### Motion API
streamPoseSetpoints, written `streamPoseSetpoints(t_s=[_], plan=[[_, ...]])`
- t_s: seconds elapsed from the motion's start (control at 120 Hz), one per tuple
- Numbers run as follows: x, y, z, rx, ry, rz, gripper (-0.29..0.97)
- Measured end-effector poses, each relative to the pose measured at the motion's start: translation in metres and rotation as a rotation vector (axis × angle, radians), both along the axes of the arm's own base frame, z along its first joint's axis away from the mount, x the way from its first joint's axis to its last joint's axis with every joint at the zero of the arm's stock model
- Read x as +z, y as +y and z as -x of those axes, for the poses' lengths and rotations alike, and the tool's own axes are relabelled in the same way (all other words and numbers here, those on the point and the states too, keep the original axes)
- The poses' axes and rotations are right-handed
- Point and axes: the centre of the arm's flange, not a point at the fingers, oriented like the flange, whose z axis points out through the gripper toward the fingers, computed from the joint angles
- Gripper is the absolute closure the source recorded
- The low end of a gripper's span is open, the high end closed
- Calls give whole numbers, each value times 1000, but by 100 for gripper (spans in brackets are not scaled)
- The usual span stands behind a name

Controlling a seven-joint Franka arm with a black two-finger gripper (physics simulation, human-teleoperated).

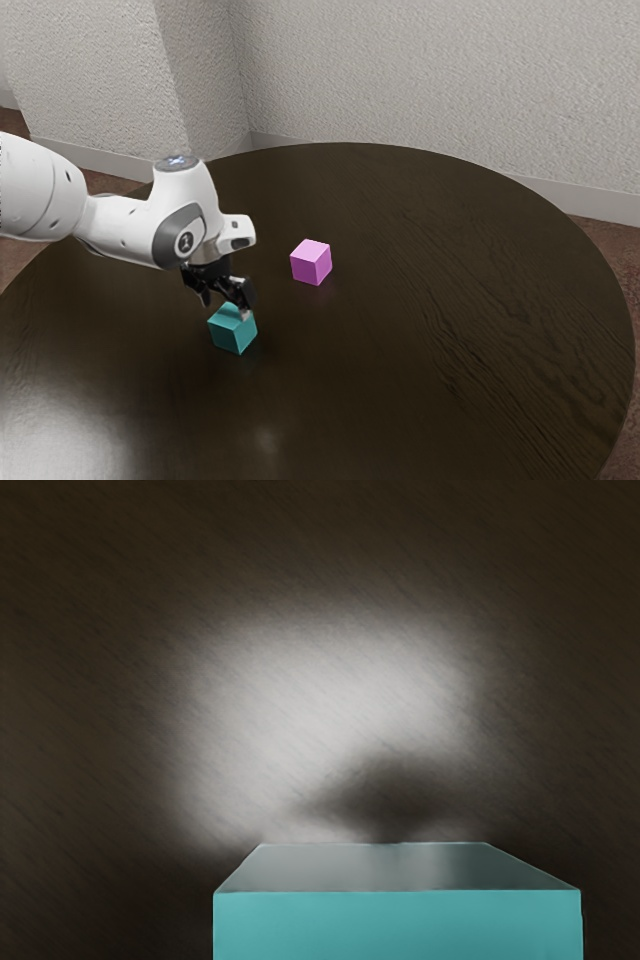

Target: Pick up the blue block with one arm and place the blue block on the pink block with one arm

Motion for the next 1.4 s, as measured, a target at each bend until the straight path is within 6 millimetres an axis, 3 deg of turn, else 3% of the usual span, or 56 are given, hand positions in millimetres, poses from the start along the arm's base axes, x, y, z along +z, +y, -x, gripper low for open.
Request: streamPoseSetpoints(t_s=[0.275,0.567,0.717,0.85,0.917,1.008,1.083,1.258,1.4], plan=[[-28,-1,-2,-37,24,7,0],[-36,-2,-3,-53,21,20,0],[-33,-3,-3,-43,13,32,25],[-31,-4,-4,-39,7,32,33],[-6,-18,-23,-63,-45,32,35],[56,-46,-72,-118,-163,25,38],[83,-59,-105,-139,-213,16,39],[80,-68,-146,-150,-205,3,39],[59,-69,-158,-149,-163,-3,39]])
